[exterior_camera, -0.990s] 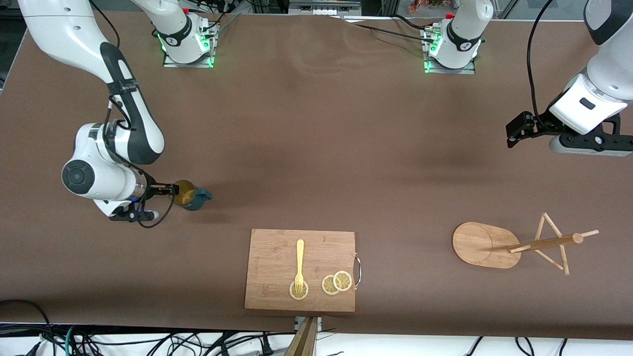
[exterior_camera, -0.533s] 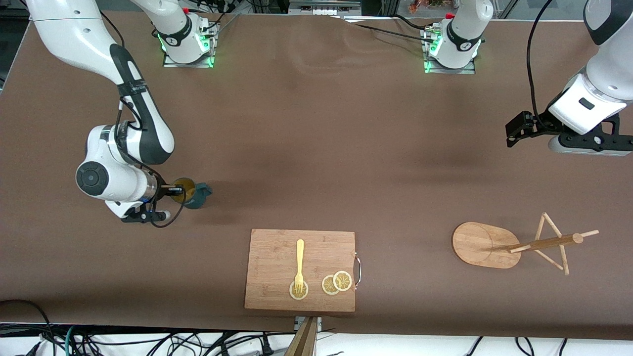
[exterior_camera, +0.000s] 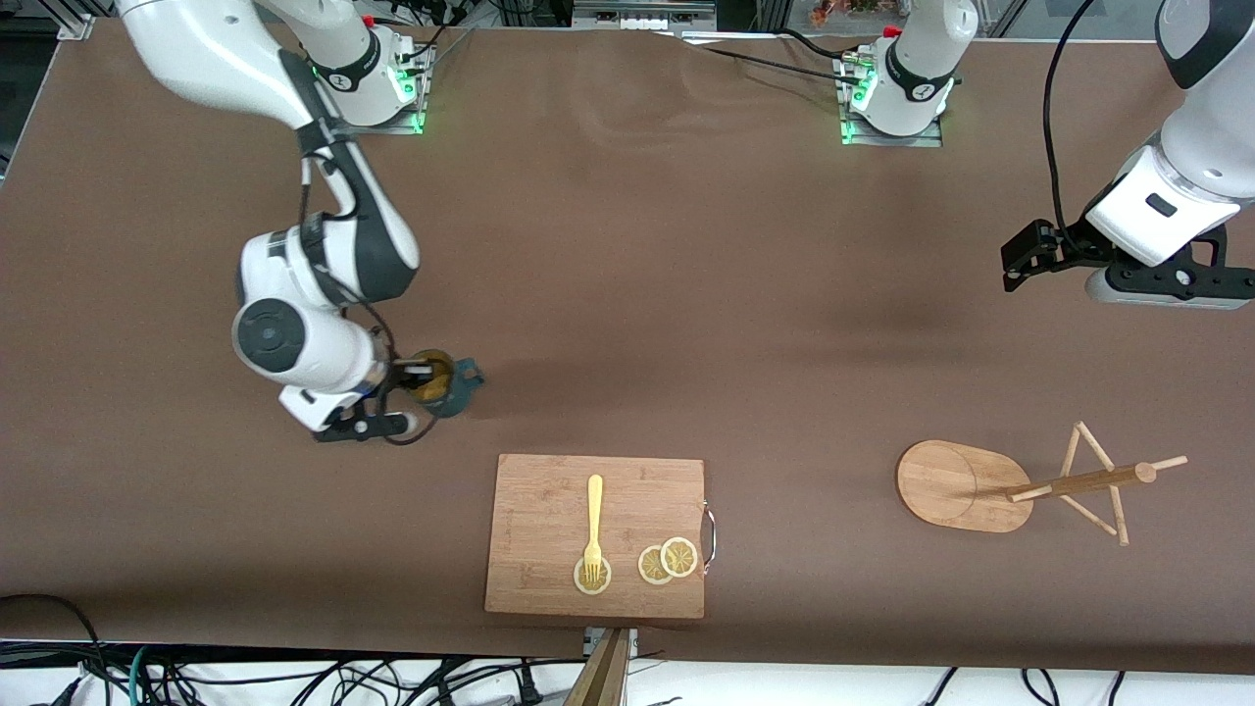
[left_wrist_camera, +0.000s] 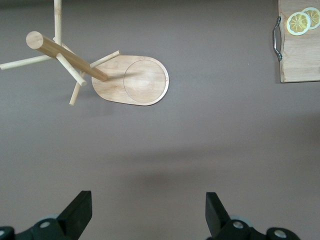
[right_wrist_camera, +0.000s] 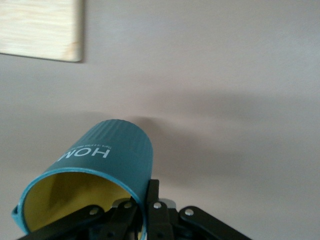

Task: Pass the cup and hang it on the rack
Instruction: 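Carry the teal mug with the right gripper toward the table middle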

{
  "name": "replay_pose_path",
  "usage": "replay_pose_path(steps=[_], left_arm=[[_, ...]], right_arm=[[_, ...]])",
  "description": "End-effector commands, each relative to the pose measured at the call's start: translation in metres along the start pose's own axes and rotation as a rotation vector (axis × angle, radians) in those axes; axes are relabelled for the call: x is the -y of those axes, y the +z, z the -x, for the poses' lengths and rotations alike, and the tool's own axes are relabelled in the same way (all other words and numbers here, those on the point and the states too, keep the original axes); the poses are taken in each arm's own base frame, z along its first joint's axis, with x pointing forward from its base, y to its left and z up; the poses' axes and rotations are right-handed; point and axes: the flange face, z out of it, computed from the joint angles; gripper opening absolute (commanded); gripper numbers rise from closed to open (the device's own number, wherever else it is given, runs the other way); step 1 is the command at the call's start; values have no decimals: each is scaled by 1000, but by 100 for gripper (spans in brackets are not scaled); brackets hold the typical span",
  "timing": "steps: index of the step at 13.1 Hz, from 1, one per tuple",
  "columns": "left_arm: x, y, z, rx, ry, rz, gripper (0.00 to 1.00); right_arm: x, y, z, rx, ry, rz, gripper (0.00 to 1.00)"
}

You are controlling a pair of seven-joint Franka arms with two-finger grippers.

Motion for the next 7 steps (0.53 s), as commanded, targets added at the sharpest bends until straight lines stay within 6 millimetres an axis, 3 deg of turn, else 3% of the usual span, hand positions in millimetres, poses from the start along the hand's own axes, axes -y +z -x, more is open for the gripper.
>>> replay_pose_path(steps=[1, 3, 5, 7], left_arm=[[-6, -5, 7, 3, 14, -19, 100], [-6, -6, 7, 1, 16, -19, 100], [-5, -5, 7, 3, 13, -19, 100], [0, -6, 7, 5, 7, -20, 100]], right_arm=[[94, 8, 19, 24, 90, -2, 0], [163, 16, 32, 32, 110, -41, 0], [237, 33, 59, 34, 90, -53, 0], [299, 44, 82, 15, 149, -66, 0]])
